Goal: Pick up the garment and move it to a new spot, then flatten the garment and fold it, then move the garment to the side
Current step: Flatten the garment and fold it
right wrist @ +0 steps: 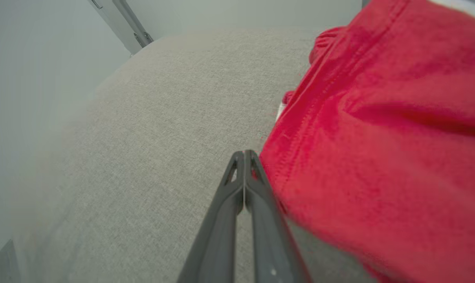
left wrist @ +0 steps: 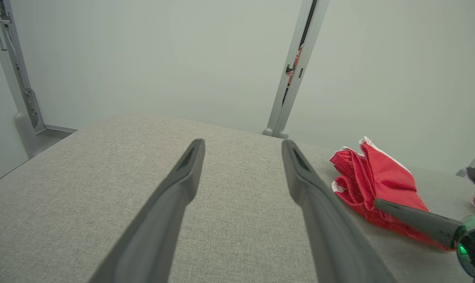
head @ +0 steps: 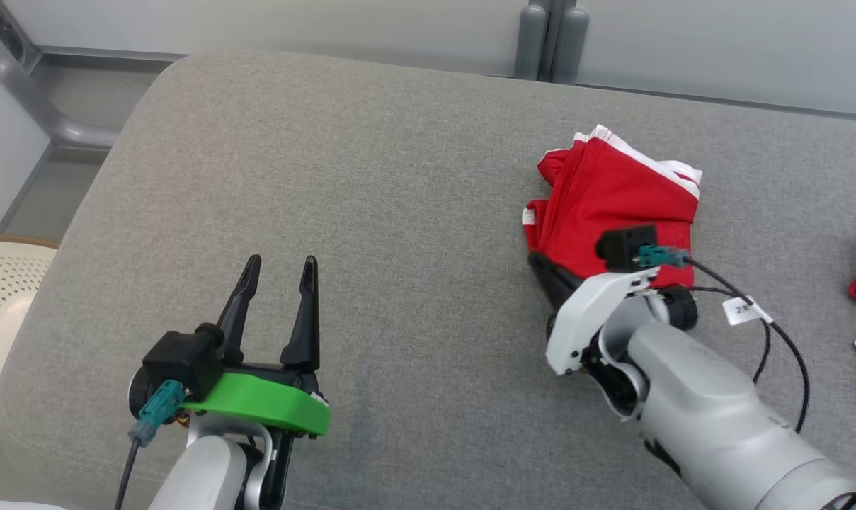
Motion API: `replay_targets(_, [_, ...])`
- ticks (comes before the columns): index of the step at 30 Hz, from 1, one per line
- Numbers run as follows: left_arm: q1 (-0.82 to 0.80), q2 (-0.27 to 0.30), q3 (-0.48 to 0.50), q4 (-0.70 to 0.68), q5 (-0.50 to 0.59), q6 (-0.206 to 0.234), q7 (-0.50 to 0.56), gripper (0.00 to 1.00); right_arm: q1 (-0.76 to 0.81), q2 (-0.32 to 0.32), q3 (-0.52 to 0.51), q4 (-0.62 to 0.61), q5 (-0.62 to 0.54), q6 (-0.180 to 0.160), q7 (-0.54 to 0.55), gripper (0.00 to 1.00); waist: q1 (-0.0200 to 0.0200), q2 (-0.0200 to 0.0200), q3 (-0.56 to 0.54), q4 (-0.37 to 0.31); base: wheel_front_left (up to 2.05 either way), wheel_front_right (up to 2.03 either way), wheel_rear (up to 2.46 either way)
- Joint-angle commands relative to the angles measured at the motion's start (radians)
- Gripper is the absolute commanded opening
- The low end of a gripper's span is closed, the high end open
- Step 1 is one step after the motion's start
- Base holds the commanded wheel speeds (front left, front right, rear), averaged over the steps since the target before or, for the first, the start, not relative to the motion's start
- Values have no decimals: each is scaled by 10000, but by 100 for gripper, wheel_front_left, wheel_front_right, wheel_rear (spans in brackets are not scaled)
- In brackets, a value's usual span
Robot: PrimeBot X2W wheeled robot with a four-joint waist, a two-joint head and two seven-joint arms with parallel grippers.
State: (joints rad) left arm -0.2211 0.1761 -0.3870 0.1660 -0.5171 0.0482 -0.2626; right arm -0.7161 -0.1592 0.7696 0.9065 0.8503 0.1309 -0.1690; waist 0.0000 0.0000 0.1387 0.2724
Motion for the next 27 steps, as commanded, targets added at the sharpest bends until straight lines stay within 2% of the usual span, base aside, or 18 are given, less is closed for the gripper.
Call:
replay_targets(1, [7, -8, 42, 27, 32, -49, -27, 100, 118, 53, 198, -125, 122, -5, -122, 0, 0, 0, -67, -138, 0, 0, 0])
replay_targets(5, [-20, -10, 95, -2, 102, -60, -25, 100, 98, 60, 615, -610, 466, -7, -588, 0, 0, 0, -201, -421, 0, 0, 0])
replay_targets(8, [117, 47, 194, -70, 155, -2, -27, 100, 12, -304, 541, -1231, 490, -7, -886, 0, 0, 0, -349, -722, 0, 0, 0])
replay_targets(10, [225, 99, 263, -118, 183, 31, -25, 100, 43, -635, 322, -1722, 364, -7, -950, 25, 0, 0, -449, -944, 0, 0, 0])
replay_targets(11, [291, 131, 315, -149, 187, 39, -27, 100, 45, -835, -12, -2118, 217, -7, -968, 46, 0, 0, -503, -1083, 0, 0, 0])
replay_targets(12, [331, 150, 345, -164, 193, 47, -25, 100, 122, -999, -323, -2453, 79, -5, -964, 100, 0, 0, -539, -1188, 0, 0, 0])
replay_targets(19, [554, 350, 651, -260, 213, 157, -27, 100, 1467, -1831, -2730, -4558, -1539, -5, -957, 100, 0, 0, -870, -2094, 0, 0, 0])
replay_targets(27, [810, 489, 1107, -349, 503, 131, -27, 100, 3298, -1847, -4653, -5757, -2912, -5, -958, 100, 0, 0, -990, -2823, 0, 0, 0])
